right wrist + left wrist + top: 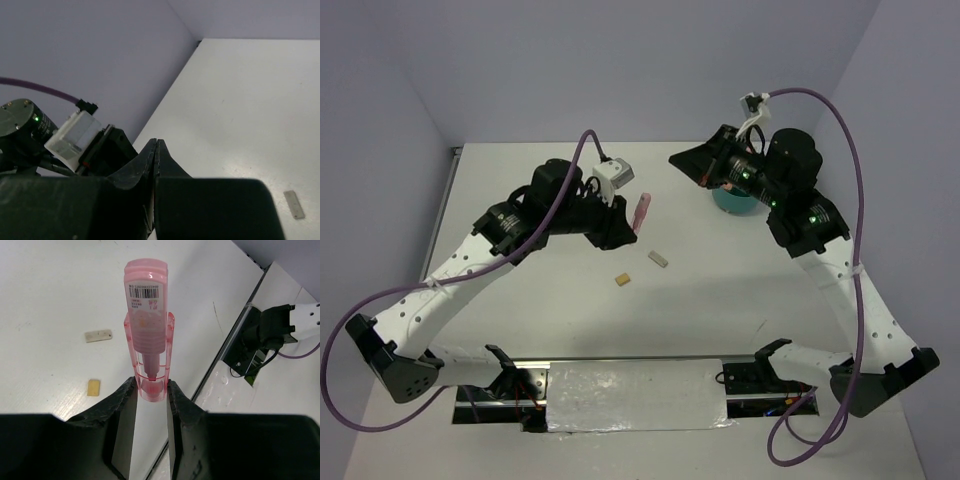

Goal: Sort the stationery into containers
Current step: Close the pen cap on the pen.

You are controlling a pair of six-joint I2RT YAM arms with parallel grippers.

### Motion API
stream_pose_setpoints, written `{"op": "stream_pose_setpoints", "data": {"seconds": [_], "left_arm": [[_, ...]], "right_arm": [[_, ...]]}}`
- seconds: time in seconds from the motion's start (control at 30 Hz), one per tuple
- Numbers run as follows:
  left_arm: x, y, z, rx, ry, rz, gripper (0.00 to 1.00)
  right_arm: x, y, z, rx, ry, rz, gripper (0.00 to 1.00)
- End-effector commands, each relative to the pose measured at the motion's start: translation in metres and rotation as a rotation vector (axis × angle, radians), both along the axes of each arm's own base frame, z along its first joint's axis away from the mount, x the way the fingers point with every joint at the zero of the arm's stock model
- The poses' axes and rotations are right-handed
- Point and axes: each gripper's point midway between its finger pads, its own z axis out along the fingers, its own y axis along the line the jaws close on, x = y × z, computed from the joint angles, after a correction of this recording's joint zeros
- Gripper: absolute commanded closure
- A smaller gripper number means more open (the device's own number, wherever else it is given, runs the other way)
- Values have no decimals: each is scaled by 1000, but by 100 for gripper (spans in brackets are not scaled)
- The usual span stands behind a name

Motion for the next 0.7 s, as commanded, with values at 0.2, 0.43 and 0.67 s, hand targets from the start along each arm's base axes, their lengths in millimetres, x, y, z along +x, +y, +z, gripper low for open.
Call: {"op": "stream_pose_setpoints", "data": {"seconds": [0.2,0.43,0.67], "left_arm": [[-3,-10,17,-23,-68,-100,100],[-2,-12,26,-44,-88,-108,100],[-1,-12,32,-54,-100,-104,100]], "right_arm": [[12,4,37,-49,-117,-44,100],[-12,50,-42,-131,22,99,100],[-26,58,-48,-125,14,149,100]]}}
